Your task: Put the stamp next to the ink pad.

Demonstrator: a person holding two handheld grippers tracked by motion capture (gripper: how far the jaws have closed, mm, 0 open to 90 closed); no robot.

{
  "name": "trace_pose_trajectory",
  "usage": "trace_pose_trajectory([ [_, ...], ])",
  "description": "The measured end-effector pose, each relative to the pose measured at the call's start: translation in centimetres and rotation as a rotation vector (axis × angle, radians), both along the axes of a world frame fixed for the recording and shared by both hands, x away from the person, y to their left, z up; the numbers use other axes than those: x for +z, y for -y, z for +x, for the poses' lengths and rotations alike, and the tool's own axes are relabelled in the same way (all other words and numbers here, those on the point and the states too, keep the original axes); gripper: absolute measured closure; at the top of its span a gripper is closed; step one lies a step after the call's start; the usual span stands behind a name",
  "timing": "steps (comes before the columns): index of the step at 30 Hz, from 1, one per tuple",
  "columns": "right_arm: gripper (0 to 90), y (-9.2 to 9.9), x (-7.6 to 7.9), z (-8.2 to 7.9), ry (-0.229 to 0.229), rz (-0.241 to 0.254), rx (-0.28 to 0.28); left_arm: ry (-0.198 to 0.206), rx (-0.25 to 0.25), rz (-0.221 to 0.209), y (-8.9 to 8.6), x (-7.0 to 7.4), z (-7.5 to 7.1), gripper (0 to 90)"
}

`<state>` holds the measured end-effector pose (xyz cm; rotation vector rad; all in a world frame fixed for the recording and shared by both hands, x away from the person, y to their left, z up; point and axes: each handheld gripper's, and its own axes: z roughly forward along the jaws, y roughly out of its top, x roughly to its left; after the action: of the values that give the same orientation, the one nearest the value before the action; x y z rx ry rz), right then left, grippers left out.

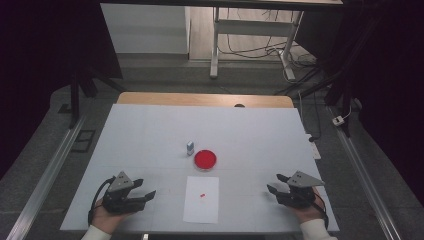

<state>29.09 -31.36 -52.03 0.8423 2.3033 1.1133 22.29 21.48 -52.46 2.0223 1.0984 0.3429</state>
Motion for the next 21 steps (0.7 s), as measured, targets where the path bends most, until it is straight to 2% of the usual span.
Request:
trace_pose_trajectory([
  [6, 43.1, 0.03, 0.04, -0.02, 0.001, 0.002, 0.004, 0.002, -0.007, 0.014, 0.17, -0.20, -0.05, 34.0],
  [21, 43.0, -0.02, 0.11, -0.04, 0.009, 0.011, 0.015, -0.002, -0.012, 0.012, 0.16, -0.28, -0.02, 34.0],
])
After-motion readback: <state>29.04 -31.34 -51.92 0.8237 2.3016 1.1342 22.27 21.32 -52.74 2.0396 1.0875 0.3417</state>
